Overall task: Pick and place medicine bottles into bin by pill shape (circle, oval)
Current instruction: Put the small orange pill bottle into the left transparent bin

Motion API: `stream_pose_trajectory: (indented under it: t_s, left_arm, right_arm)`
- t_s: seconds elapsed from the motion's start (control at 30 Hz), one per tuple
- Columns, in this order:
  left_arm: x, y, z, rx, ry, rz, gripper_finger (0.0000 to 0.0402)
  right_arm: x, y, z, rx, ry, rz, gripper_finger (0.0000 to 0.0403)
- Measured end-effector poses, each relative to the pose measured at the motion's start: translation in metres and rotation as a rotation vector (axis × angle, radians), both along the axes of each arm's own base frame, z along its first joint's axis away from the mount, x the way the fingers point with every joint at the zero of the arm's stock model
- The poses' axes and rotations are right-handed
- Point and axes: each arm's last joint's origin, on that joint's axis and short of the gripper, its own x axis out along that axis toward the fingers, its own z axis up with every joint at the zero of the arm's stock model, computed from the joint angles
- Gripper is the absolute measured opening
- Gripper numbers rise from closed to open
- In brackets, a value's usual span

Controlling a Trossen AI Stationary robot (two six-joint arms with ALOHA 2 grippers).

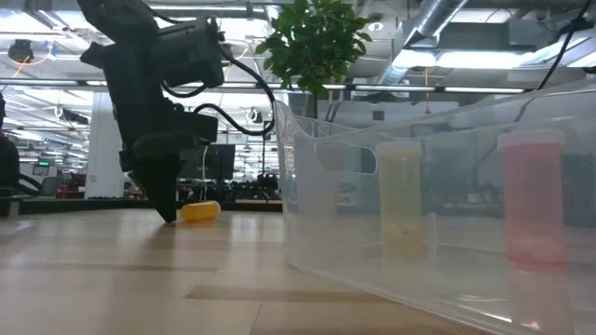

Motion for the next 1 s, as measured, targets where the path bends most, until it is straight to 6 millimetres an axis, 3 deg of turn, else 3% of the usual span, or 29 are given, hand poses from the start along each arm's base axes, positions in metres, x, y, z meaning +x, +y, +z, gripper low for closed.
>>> stream_pose_trajectory:
  t_s: [0.3, 0.47, 0.57, 0.73, 0.87, 1.0]
  left_arm:
    - [0.008, -0.034, 0.022, -0.013, -0.086, -0.095, 0.0006]
    - [-0.006, -0.038, 0.043, 0.043, -0.132, 0.072, 0.0015]
    - [-0.014, -0.032, 0.06, 0.051, -0.199, 0.151, 0.005]
    - [-0.021, -0.013, 0.075, 0.113, -0.269, 0.289, 0.0144]
    - [-0.015, 0.0, 0.064, 0.06, -0.203, 0.308, 0.0205]
    - [-0.003, 0.003, 0.043, 0.018, -0.137, 0.297, 0.0225]
  right_arm:
    - [0.01, -0.02, 0.007, -0.028, -0.053, -0.034, 0.0209]
    - [0.009, -0.033, 0.018, -0.015, -0.081, -0.063, 0.0209]
    - [0.007, -0.038, 0.023, -0.013, -0.092, -0.068, 0.0209]
    - [0.005, -0.039, 0.025, -0.023, -0.093, -0.049, 0.0209]
    - [0.006, -0.039, 0.024, -0.036, -0.086, -0.028, 0.0209]
    - [0.006, -0.038, 0.022, -0.04, -0.075, -0.025, 0.0209]
